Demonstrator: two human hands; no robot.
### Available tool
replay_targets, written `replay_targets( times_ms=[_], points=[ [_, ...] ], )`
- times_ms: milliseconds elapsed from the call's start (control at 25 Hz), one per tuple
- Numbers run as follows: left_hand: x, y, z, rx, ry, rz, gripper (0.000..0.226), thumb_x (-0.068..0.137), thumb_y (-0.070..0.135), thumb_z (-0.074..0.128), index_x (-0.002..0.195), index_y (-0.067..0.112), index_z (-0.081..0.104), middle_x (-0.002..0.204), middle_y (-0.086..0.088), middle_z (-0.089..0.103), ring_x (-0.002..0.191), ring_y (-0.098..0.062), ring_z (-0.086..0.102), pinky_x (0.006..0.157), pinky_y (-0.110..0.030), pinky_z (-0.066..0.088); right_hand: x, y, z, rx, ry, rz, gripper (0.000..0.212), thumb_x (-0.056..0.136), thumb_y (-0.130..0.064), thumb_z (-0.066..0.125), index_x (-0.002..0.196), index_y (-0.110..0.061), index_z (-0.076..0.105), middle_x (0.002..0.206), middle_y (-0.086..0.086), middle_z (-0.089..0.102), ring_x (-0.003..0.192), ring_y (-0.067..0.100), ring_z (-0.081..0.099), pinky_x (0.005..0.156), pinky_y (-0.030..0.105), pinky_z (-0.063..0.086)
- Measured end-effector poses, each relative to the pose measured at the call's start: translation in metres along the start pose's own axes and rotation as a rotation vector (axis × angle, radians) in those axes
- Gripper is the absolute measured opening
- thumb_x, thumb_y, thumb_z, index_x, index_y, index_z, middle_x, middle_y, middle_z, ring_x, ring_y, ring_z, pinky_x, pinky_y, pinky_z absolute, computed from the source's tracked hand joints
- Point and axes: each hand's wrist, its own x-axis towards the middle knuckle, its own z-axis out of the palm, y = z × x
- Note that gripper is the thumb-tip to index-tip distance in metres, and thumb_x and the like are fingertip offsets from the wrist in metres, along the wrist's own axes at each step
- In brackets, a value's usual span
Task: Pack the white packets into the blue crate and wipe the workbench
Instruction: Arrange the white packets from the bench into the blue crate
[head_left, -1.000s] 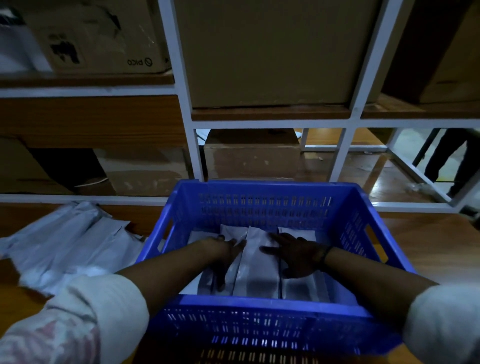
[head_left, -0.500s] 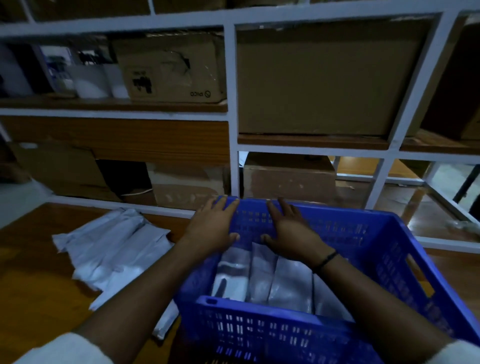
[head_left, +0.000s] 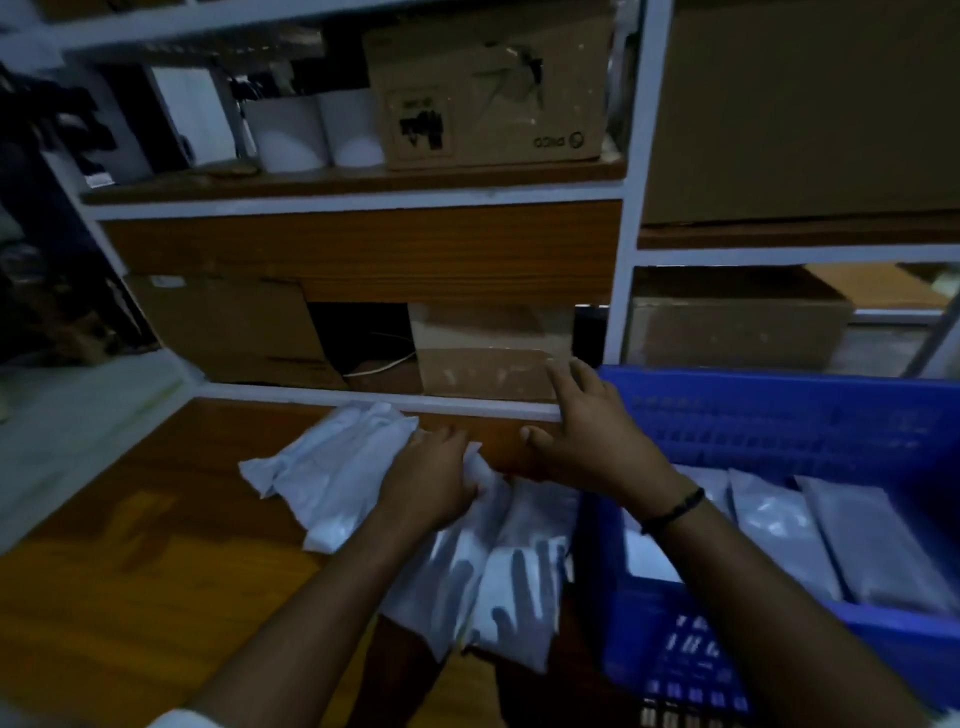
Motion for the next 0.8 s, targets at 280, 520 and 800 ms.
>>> replay_targets(
  times_ms=[280, 520, 800],
  points=[
    [-0.032, -0.040, 0.070, 0.069, -0.220, 0.020, 0.086, 0.095, 0.053, 0.060, 0.163, 0.026, 0.014, 0.170, -0.011, 0.012, 0.149, -0.038, 0.025, 0.120, -0.047, 0.027, -0.011, -0.050, 0.083, -0.010, -0.025, 0.133, 0.074, 0.091, -0.041, 0.061, 0.152, -0.021, 0.023, 0.157, 0.016, 0.022, 0.142, 0.042, 0.026, 0.113, 0.052, 0.032],
    [-0.050, -0.058, 0.096, 0.093, -0.115, 0.080, 0.085, 0.089, 0.070, 0.039, 0.157, 0.019, 0.038, 0.165, -0.015, 0.029, 0.147, -0.044, 0.032, 0.114, -0.061, 0.031, -0.037, -0.028, 0.157, -0.045, -0.173, 0.369, 0.081, 0.090, -0.053, 0.059, 0.153, -0.020, 0.019, 0.160, 0.017, 0.012, 0.143, 0.043, 0.019, 0.111, 0.056, 0.033],
    [-0.041, -0.080, 0.096, 0.154, -0.130, -0.025, 0.087, 0.097, 0.068, 0.029, 0.164, 0.015, 0.015, 0.170, -0.018, 0.003, 0.155, -0.044, 0.003, 0.122, -0.062, 0.006, -0.066, -0.024, 0.195, -0.227, -0.228, 0.270, 0.092, 0.089, -0.055, 0.056, 0.158, -0.022, 0.006, 0.166, 0.014, -0.005, 0.150, 0.041, 0.001, 0.116, 0.056, 0.024]
  ],
)
